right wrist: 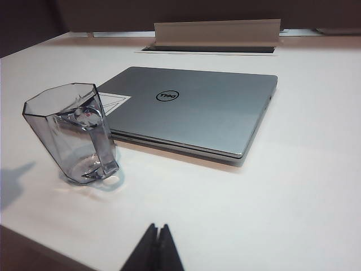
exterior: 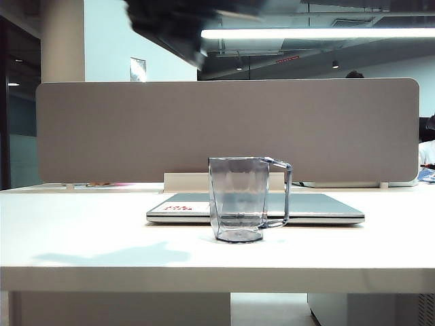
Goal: Pick up the water cup and place it on the side of the laptop close to you.
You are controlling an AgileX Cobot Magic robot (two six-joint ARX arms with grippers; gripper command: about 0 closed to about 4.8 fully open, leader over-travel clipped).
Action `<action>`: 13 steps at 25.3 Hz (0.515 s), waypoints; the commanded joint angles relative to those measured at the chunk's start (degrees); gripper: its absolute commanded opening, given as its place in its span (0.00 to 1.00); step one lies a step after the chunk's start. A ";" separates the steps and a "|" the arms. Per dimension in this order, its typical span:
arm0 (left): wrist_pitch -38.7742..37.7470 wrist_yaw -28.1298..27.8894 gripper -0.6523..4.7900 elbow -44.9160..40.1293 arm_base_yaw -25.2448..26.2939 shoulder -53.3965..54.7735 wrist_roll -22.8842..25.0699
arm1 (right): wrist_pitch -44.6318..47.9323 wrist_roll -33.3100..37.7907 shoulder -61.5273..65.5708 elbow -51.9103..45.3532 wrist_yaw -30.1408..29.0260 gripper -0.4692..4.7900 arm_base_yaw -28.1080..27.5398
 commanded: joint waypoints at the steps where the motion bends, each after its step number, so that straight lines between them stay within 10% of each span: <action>1: -0.96 7.04 0.11 -0.04 6.38 -3.74 1.79 | 0.59 -0.02 -0.11 -0.20 0.26 0.09 0.02; 13: -0.37 31.67 0.11 -0.46 38.56 -7.78 4.57 | 3.58 7.48 -0.11 -0.17 2.86 0.09 0.00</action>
